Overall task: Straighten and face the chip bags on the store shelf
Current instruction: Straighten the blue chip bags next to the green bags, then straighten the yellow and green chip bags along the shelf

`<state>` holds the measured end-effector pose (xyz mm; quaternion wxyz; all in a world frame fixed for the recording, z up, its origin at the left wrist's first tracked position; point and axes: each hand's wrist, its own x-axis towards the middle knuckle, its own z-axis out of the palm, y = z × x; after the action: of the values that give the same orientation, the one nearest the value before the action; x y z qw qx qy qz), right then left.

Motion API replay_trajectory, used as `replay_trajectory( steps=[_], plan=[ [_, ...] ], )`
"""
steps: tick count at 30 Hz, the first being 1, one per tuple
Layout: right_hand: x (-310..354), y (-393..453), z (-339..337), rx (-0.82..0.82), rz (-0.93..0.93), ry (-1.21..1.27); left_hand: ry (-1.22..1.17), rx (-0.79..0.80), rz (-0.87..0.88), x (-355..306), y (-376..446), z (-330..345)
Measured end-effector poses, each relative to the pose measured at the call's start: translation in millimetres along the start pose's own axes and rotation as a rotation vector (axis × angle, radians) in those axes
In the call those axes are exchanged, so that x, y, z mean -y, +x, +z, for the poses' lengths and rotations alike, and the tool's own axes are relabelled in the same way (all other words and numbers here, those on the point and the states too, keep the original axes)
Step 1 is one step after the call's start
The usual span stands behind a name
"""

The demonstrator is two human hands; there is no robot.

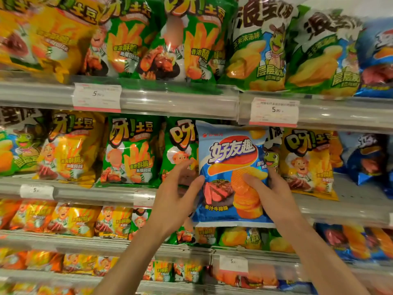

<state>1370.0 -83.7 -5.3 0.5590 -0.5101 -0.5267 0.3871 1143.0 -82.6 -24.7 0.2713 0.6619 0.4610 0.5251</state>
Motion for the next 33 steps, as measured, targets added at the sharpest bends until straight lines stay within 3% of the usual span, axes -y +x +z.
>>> replay_trajectory(
  steps=[5,16,25,33],
  plan=[
    [-8,-9,18,0.020,0.023,0.008,-0.163,0.127,-0.070,6,-11,6],
    [-18,-18,-23,0.094,-0.013,0.017,-0.229,0.002,-0.078,-12,-30,52],
    [-22,0,-175,0.148,-0.034,0.047,-0.189,-0.137,-0.012,-71,-35,200],
    [-33,34,-314,0.066,-0.004,-0.004,-0.154,-0.086,-0.025,-126,-19,328]
  ],
)
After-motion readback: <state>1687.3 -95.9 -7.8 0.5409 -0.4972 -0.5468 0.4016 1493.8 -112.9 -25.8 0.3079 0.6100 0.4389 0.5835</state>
